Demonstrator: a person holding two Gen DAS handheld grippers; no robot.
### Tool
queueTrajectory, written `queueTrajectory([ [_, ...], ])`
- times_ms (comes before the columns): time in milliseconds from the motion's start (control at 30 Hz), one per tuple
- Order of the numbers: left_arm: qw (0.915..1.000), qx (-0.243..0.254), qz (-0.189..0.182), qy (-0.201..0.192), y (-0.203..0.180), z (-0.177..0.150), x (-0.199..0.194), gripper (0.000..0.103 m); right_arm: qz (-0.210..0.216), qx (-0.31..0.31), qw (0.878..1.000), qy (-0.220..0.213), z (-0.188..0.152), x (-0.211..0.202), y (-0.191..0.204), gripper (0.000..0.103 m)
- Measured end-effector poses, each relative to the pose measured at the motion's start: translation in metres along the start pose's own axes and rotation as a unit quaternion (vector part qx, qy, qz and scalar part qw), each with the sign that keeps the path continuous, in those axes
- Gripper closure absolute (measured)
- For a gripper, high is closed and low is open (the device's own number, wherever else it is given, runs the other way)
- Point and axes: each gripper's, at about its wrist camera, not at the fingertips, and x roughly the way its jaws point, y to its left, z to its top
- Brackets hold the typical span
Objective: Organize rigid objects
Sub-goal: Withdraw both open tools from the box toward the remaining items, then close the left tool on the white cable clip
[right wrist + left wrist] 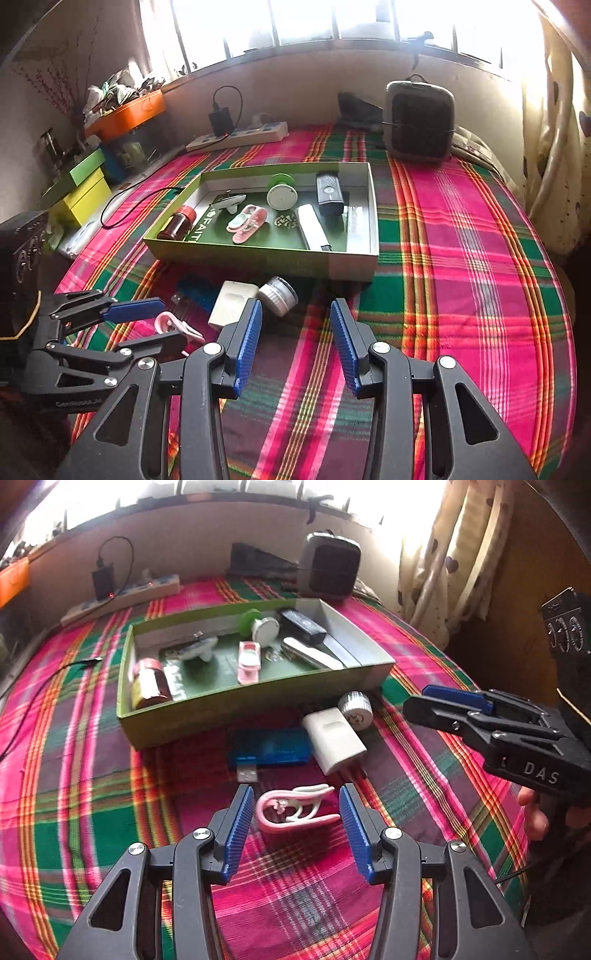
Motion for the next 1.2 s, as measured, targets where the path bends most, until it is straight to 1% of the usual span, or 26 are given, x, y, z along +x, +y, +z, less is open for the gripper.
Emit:
queueTrajectory([
  [67,1.0000,-0.004,0.002,0.007,-0.001,-0.002,0.002,0.055,-0.001,0.001,1.000,0.001,-0.001,-0.001,0.000,0.063],
  [200,0.9999,-0.001,-0.012,0.003,-0.005,-0.009,-0.004,0.055,-0.001,0.000,1.000,-0.001,-0.003,-0.004,0.001,0.062],
  [367,0.9999,0.000,-0.014,0.000,-0.011,-0.017,-0.014,0.055,-0.004,0.004,1.000,0.000,-0.007,-0.006,0.001,0.062],
  [533,0.9997,0.015,-0.019,0.001,-0.020,-0.025,-0.018,0.055,-0.007,0.008,1.000,0.000,-0.011,-0.008,0.000,0.062],
  [633,0.9995,0.028,-0.014,0.003,-0.025,-0.025,-0.018,0.055,-0.005,0.010,1.000,0.001,-0.013,-0.009,0.001,0.062],
  [700,0.9991,0.041,-0.004,0.006,-0.026,-0.024,-0.015,0.055,-0.005,0.008,1.000,0.005,-0.016,-0.007,0.002,0.062],
  [767,0.9988,0.044,0.018,0.012,-0.024,-0.021,-0.009,0.055,-0.007,0.006,1.000,0.011,-0.018,-0.005,0.002,0.062],
  [800,0.9983,0.051,0.023,0.013,-0.025,-0.019,-0.006,0.055,-0.008,0.007,1.000,0.011,-0.019,-0.005,0.002,0.062],
  [933,0.9979,0.059,0.019,0.018,-0.024,-0.013,0.001,0.055,-0.009,0.009,1.000,0.012,-0.019,-0.005,0.001,0.062],
  [1033,0.9976,0.062,0.025,0.022,-0.024,-0.008,0.006,0.055,-0.010,0.011,1.000,0.012,-0.018,-0.004,0.000,0.062],
  [1133,0.9976,0.061,0.023,0.024,-0.023,-0.005,0.009,0.055,-0.011,0.011,1.000,0.015,-0.017,-0.003,0.000,0.062],
  [1200,0.9970,0.063,0.034,0.029,-0.024,-0.006,0.011,0.055,-0.013,0.012,1.000,0.016,-0.016,-0.002,-0.001,0.062],
])
